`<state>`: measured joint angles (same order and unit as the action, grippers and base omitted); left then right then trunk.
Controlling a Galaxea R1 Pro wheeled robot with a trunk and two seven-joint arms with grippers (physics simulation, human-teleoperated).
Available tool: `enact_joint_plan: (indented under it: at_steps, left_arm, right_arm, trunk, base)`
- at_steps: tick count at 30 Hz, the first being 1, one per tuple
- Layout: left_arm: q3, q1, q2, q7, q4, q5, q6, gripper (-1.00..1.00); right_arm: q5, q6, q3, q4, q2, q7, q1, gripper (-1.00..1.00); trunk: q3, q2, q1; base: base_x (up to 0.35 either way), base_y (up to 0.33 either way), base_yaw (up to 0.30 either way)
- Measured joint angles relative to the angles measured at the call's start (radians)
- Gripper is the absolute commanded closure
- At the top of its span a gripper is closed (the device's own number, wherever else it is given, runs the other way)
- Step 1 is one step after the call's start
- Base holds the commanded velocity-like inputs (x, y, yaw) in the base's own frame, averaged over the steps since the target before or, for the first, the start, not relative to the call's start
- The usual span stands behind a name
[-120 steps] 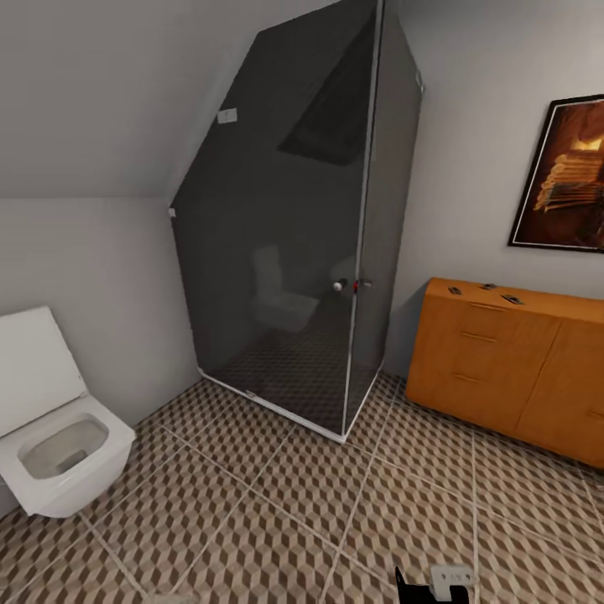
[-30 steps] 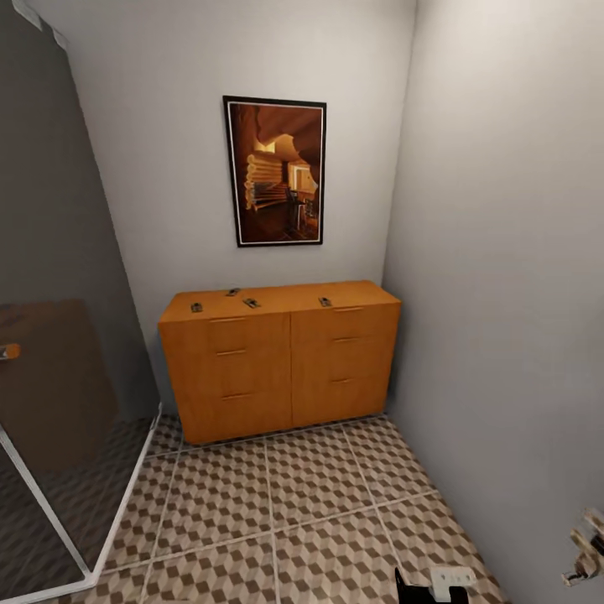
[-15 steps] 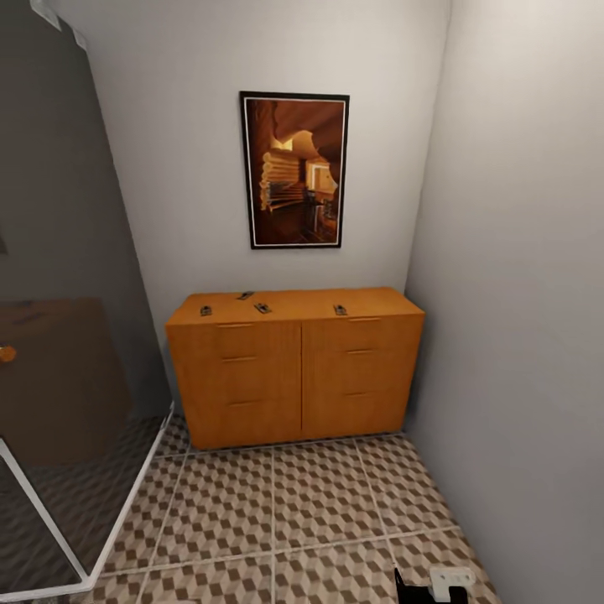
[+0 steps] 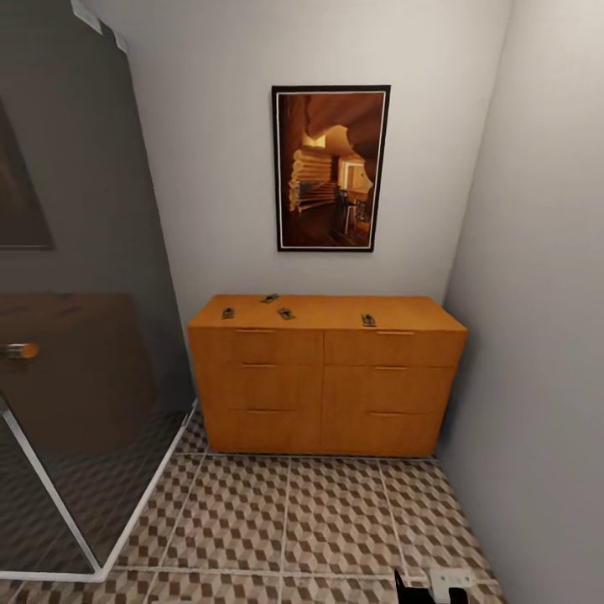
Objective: Take the four mousetraps from the cabinet in the bathroom and place them on the bathroom floor. Make sure all four end up on the same floor surface, and ensure that at least two of them are either under or directly next to the same bathroom sink.
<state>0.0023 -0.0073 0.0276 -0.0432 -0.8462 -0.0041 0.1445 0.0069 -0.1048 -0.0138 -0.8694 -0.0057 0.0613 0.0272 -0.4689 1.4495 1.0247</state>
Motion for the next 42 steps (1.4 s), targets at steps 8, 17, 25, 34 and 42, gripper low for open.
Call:
enact_joint_plan:
  at_steps: [8,17,25,34,42]
  left_arm:
    - [0.000,0.000,-0.001,0.000,0.002,0.000,0.000,-1.00]
    - [-0.002,0.000,-0.001,0.000,0.003,0.001,0.000,-1.00]
    - [-0.003,0.000,-0.002,0.000,0.003,0.001,0.000,-1.00]
    - [-0.003,0.000,-0.002,0.000,0.003,0.001,0.000,-1.00]
    - [-0.014,0.011,0.009,0.012,0.015,-0.008,-0.012,-1.00]
  right_arm:
    - [0.000,-0.001,0.000,0.003,-0.001,-0.001,0.000,-1.00]
    - [0.000,-0.003,0.001,0.007,-0.003,-0.003,0.000,-1.00]
    - [0.000,-0.003,0.001,0.008,-0.003,-0.003,0.000,-1.00]
    - [0.000,-0.003,0.001,0.008,-0.003,-0.003,0.000,-1.00]
    - [-0.010,-0.014,-0.003,0.020,0.008,-0.015,-0.011,-1.00]
  trunk:
    - [0.000,0.000,0.000]
    - [0.000,0.000,0.000]
    - [0.000,0.000,0.000]
    - [0.000,0.000,0.000]
    - [0.000,0.000,0.000]
  base:
    - [0.157,-0.111,0.041]
    - [0.022,-0.016,0.005]
    - [0.002,-0.002,0.000]
    - [0.000,0.000,0.000]
    - [0.000,0.000,0.000]
